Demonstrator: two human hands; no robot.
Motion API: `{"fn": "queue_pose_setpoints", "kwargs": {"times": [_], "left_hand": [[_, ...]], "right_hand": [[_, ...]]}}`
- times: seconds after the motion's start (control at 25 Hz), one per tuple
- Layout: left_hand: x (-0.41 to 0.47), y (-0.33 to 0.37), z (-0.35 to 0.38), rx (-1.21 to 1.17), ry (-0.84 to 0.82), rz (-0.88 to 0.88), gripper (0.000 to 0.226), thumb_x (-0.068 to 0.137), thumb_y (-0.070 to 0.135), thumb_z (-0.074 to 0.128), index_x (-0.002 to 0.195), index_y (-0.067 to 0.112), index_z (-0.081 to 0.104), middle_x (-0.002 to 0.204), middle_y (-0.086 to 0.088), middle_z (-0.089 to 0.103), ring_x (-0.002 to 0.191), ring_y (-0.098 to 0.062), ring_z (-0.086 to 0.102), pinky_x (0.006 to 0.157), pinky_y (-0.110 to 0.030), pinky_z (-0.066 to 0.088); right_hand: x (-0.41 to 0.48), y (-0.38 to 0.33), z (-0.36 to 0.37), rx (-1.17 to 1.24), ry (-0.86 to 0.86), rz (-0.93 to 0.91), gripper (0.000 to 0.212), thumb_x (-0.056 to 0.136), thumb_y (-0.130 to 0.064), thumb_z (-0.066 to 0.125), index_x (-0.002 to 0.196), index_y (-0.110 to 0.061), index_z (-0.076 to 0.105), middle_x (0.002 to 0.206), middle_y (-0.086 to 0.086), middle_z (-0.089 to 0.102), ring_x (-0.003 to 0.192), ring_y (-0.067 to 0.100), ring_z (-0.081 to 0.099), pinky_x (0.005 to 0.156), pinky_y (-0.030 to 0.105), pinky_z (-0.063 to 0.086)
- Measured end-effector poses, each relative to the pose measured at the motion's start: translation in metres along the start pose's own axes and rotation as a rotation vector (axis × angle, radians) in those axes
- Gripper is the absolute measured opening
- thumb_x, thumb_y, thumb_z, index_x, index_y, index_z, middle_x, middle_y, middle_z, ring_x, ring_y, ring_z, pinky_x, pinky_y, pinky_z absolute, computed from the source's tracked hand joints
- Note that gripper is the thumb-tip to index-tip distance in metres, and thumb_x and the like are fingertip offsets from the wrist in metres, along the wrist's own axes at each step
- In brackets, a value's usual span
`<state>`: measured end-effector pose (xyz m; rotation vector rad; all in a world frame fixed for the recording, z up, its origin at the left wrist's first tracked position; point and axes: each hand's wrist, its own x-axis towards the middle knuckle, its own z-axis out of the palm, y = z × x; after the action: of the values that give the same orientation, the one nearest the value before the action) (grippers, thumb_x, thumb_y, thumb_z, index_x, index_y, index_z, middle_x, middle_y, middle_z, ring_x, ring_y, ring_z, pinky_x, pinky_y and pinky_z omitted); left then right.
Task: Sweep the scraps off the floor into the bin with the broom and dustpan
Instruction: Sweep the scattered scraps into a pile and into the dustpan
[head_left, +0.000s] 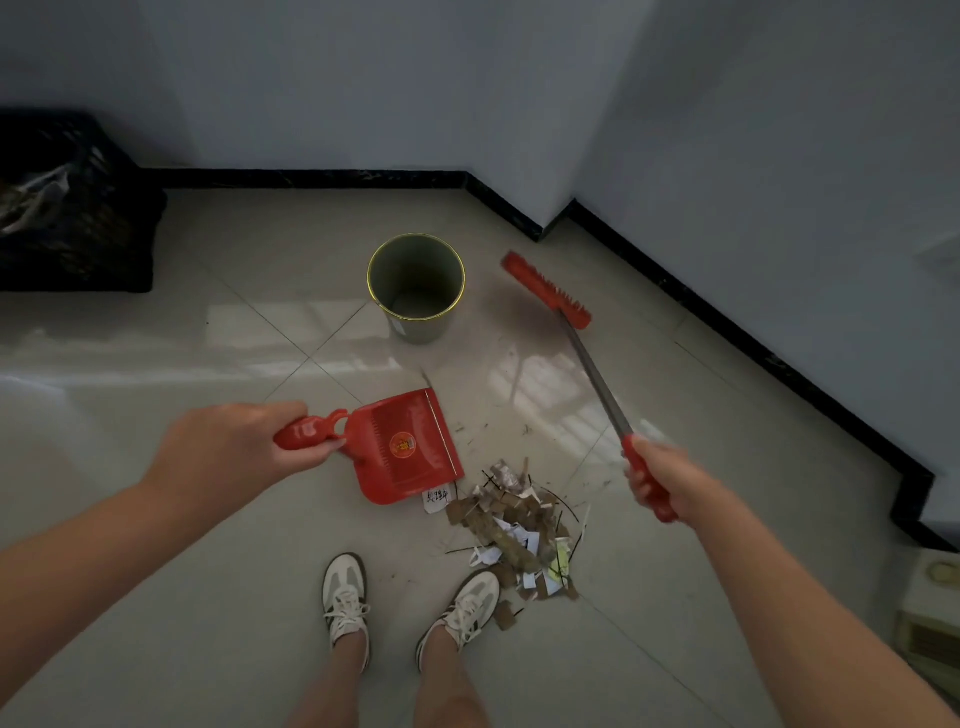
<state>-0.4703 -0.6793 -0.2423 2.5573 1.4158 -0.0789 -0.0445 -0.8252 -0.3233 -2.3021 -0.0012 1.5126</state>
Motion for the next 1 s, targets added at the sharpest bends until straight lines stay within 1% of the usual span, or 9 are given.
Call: {"fn": "queue_pose_setpoints", "kwargs": {"times": [0.08, 0.28, 0.36, 0.44, 0.52, 0.56, 0.64, 0.72, 1.0], "left_hand": [[-0.003, 0.002, 0.012, 0.028, -0.002, 0.009, 0.055, 0.074, 0.072, 0.046, 0.055, 0.02, 0.05, 0.04, 0.001, 0.04, 0.035, -0.023, 0.041, 0.039, -0.022, 0.027], [-0.011, -0.005, 0.02, 0.021, -0.011, -0.011, 0.052, 0.077, 0.069, 0.051, 0.057, 0.021, 0.041, 0.043, -0.003, 0.035, 0.037, -0.027, 0.041, 0.039, -0.029, 0.038], [-0.014, -0.005, 0.016, 0.008, -0.042, -0.026, 0.052, 0.076, 0.068, 0.049, 0.056, 0.021, 0.042, 0.041, -0.003, 0.037, 0.036, -0.027, 0.042, 0.038, -0.028, 0.037], [-0.012, 0.002, 0.013, -0.004, -0.051, -0.006, 0.052, 0.075, 0.067, 0.048, 0.054, 0.019, 0.044, 0.04, -0.002, 0.039, 0.034, -0.025, 0.04, 0.038, -0.023, 0.029], [-0.009, 0.008, 0.011, -0.021, -0.053, 0.019, 0.052, 0.074, 0.066, 0.047, 0.054, 0.018, 0.046, 0.039, -0.001, 0.04, 0.034, -0.024, 0.037, 0.039, -0.021, 0.023], [-0.008, 0.01, 0.01, -0.033, -0.047, 0.017, 0.053, 0.074, 0.067, 0.046, 0.054, 0.018, 0.046, 0.039, -0.001, 0.039, 0.035, -0.023, 0.035, 0.039, -0.022, 0.024], [-0.007, 0.011, 0.005, -0.039, -0.042, 0.004, 0.055, 0.072, 0.069, 0.046, 0.054, 0.018, 0.046, 0.04, -0.001, 0.037, 0.036, -0.023, 0.033, 0.039, -0.021, 0.025], [-0.005, 0.007, -0.006, -0.044, -0.007, -0.016, 0.058, 0.073, 0.071, 0.046, 0.053, 0.016, 0.046, 0.04, -0.002, 0.037, 0.036, -0.024, 0.035, 0.04, -0.021, 0.025], [-0.015, -0.022, -0.036, -0.063, 0.032, -0.111, 0.059, 0.069, 0.073, 0.046, 0.055, 0.016, 0.049, 0.043, -0.003, 0.039, 0.042, -0.027, 0.042, 0.042, -0.03, 0.038]], "right_hand": [[0.032, -0.026, 0.028, -0.025, -0.081, 0.082, 0.036, 0.097, -0.039, 0.038, 0.086, -0.007, 0.048, 0.054, 0.0, 0.046, 0.037, 0.01, 0.035, 0.033, 0.019, 0.031], [0.027, 0.027, 0.051, -0.738, -0.119, 0.043, 0.045, 0.099, -0.036, 0.015, 0.104, -0.001, 0.041, 0.054, 0.008, 0.048, 0.029, 0.017, 0.041, 0.036, 0.025, 0.044], [-0.003, 0.082, 0.035, -0.789, -0.126, 0.01, 0.042, 0.099, -0.035, 0.012, 0.109, -0.003, 0.037, 0.074, 0.02, 0.062, 0.049, 0.025, 0.055, 0.059, 0.039, 0.057], [-0.041, 0.132, 0.004, -0.844, -0.135, 0.091, 0.064, 0.092, -0.058, 0.006, 0.118, -0.012, 0.042, 0.112, 0.021, 0.064, 0.087, 0.028, 0.062, 0.086, 0.038, 0.05], [-0.07, 0.162, -0.028, -0.886, -0.124, 0.113, 0.082, 0.077, -0.07, 0.001, 0.12, -0.018, 0.048, 0.123, 0.009, 0.06, 0.111, 0.021, 0.058, 0.097, 0.032, 0.04], [-0.083, 0.164, -0.04, -0.891, -0.122, 0.099, 0.08, 0.074, -0.074, 0.005, 0.11, -0.02, 0.052, 0.112, 0.005, 0.063, 0.103, 0.018, 0.061, 0.095, 0.031, 0.042], [-0.112, 0.154, -0.053, -0.759, -0.122, 0.054, 0.057, 0.086, -0.066, 0.028, 0.083, -0.016, 0.054, 0.067, 0.001, 0.061, 0.056, 0.015, 0.058, 0.065, 0.031, 0.05], [-0.138, 0.136, -0.057, -0.547, -0.079, 0.056, 0.046, 0.095, -0.046, 0.043, 0.076, -0.006, 0.055, 0.041, 0.002, 0.046, 0.03, 0.013, 0.039, 0.038, 0.02, 0.037], [-0.09, 0.028, -0.011, -0.323, 0.045, -0.106, 0.045, 0.097, -0.043, 0.04, 0.086, -0.001, 0.051, 0.041, 0.004, 0.044, 0.031, 0.017, 0.038, 0.037, 0.022, 0.036]]}}
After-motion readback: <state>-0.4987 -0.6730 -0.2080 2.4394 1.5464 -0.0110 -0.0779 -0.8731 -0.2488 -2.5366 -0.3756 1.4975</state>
